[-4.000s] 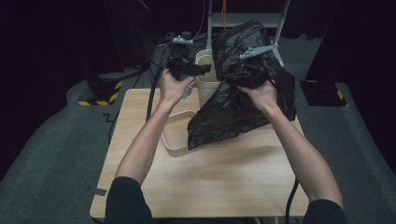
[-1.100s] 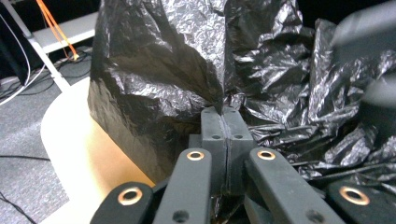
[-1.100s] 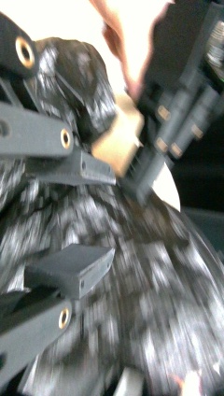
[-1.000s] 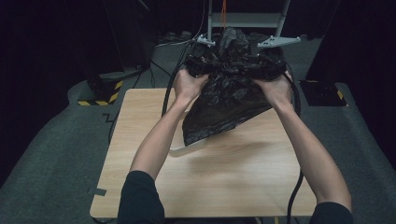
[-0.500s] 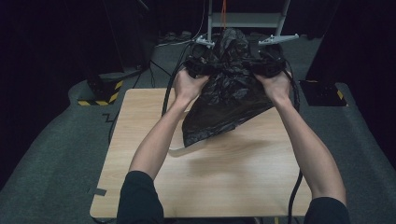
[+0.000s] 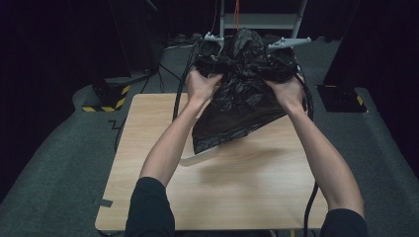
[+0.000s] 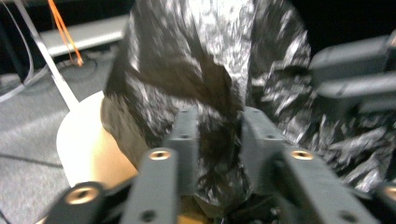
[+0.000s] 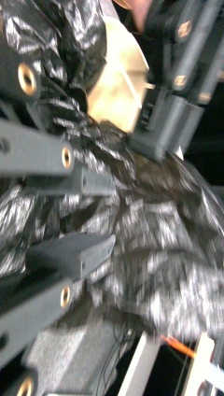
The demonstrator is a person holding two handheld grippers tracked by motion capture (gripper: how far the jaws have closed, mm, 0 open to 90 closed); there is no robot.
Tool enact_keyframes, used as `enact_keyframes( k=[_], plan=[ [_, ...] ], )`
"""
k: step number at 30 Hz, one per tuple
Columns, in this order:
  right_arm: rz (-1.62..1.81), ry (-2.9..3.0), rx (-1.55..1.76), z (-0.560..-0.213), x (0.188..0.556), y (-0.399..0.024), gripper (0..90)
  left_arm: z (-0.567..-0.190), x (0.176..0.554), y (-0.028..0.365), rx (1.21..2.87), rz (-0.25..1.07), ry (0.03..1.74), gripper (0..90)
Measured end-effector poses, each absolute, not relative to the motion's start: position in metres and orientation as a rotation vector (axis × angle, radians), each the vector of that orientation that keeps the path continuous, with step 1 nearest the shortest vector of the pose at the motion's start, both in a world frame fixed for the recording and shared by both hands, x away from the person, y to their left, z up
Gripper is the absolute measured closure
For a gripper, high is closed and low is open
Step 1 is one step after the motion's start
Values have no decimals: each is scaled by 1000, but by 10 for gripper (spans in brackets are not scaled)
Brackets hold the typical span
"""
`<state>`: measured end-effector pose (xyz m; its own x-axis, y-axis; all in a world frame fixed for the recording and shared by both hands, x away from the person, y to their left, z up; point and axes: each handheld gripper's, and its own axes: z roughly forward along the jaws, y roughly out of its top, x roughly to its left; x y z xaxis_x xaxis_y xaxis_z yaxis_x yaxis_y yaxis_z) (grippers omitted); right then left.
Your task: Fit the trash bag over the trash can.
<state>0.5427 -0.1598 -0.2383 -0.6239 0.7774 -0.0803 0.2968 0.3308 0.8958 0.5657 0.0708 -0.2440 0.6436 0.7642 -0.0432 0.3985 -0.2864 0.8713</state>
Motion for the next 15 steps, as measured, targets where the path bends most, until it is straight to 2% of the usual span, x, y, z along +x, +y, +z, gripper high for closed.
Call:
enact_keyframes(
  k=[4, 6, 8, 10, 13, 15],
  plan=[
    [1224, 2032, 1018, -236, 549, -172, 456, -248, 561, 69, 1977, 498, 894, 882],
    [1234, 2017, 1073, -237, 555, -177, 411, -247, 557, 67, 2007, 505, 875, 896],
    [1245, 2027, 1110, -239, 561, -179, 407, -247, 554, 65, 2034, 510, 857, 898],
    [1221, 2055, 1112, -243, 566, -177, 464, -247, 554, 64, 2057, 510, 844, 897],
    [1219, 2102, 1080, -248, 568, -174, 657, -248, 553, 66, 2048, 495, 840, 897],
    [1218, 2110, 1067, -248, 567, -172, 737, -248, 552, 69, 2026, 492, 840, 883]
  ],
)
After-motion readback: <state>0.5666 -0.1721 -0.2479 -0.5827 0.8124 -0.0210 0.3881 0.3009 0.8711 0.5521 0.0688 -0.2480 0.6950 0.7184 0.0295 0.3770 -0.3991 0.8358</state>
